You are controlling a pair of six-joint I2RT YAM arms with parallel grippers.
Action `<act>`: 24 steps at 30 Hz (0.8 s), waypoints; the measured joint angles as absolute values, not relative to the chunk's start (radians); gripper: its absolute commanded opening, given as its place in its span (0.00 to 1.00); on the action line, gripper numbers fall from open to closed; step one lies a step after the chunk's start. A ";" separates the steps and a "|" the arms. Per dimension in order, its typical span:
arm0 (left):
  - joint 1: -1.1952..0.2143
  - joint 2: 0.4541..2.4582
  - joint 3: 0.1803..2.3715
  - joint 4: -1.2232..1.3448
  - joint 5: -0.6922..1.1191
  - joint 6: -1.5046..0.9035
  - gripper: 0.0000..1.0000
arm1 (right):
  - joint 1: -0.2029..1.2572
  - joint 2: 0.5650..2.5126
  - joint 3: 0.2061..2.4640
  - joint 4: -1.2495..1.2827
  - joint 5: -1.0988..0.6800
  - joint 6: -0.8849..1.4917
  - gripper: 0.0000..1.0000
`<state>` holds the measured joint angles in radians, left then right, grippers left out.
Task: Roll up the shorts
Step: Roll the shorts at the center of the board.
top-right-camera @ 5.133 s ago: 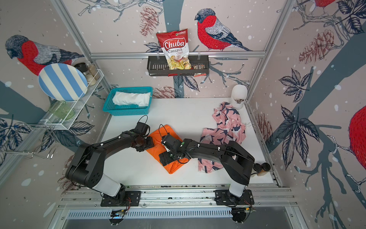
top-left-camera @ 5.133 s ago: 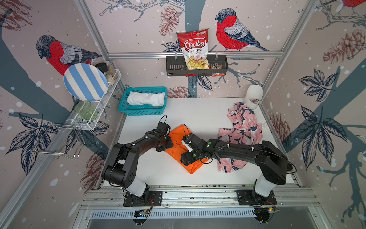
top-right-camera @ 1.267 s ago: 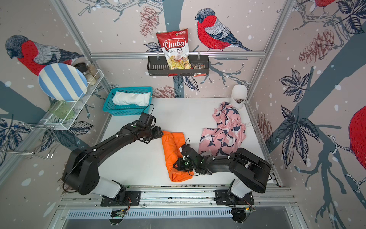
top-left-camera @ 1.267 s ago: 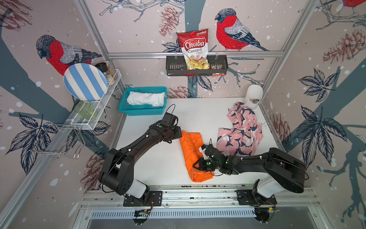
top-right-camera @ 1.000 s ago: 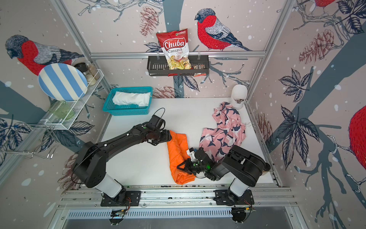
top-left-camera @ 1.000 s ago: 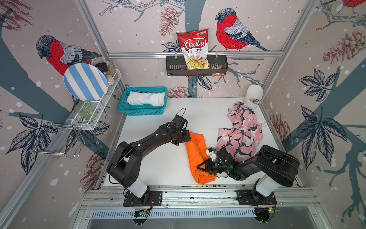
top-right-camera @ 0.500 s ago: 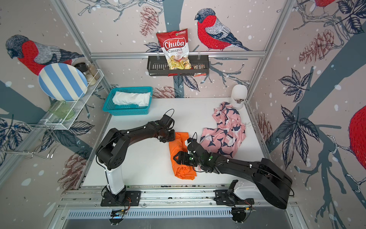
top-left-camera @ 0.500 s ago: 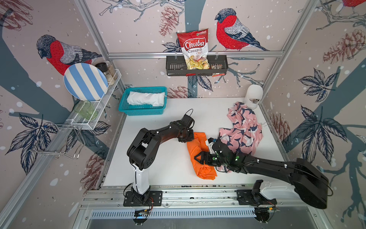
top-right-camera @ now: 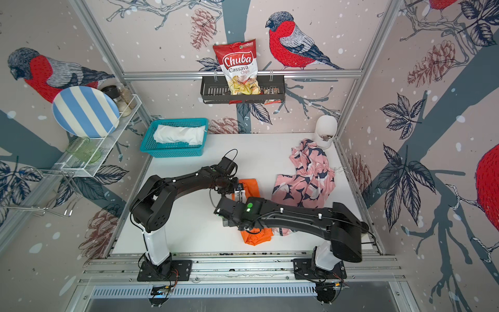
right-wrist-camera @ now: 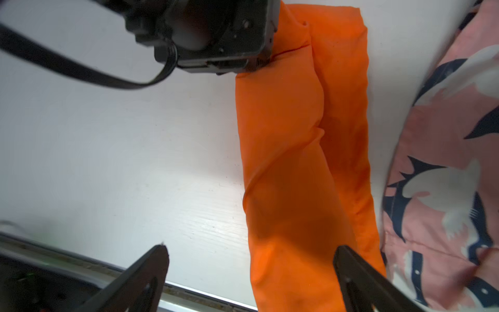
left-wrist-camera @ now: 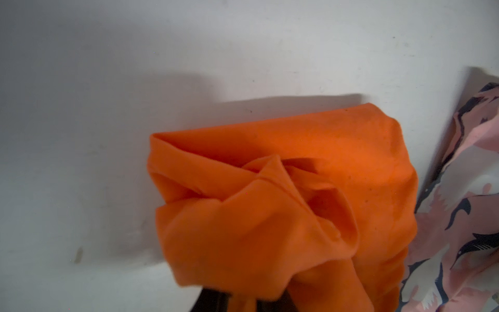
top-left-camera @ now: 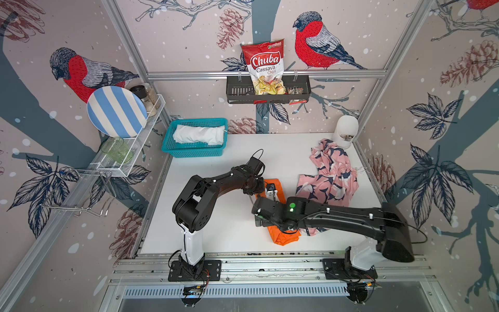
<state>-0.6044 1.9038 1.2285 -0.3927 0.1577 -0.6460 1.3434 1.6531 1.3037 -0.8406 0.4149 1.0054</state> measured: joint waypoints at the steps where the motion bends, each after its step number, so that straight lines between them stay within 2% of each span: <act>1: -0.604 1.904 1.226 -0.389 0.160 -0.646 0.19 | 1.366 1.707 1.339 -0.885 0.443 1.023 1.00; 7: -0.599 1.900 1.209 -0.365 0.176 -0.628 0.19 | 1.391 2.010 1.469 -1.105 0.565 1.079 1.00; 11: -0.584 1.895 1.190 -0.345 0.196 -0.623 0.19 | 1.391 2.146 1.494 -1.211 0.669 1.113 0.98; 13: -0.574 1.888 1.177 -0.341 0.204 -0.620 0.18 | 1.388 2.158 1.485 -1.237 0.701 1.113 0.84; 16: -0.553 1.854 1.144 -0.342 0.207 -0.618 0.18 | 1.391 2.140 1.455 -1.217 0.693 1.090 0.54; 20: -0.514 1.769 1.079 -0.355 0.198 -0.609 0.22 | 1.402 2.065 1.430 -1.129 0.640 1.015 0.42; 24: -0.465 1.641 1.004 -0.378 0.159 -0.601 0.27 | 1.402 1.968 1.379 -0.976 0.511 0.935 0.40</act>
<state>-0.4652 1.6413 1.0039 -0.3782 0.1593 -0.6014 1.4017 1.9678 1.3788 -0.9756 0.5106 0.9352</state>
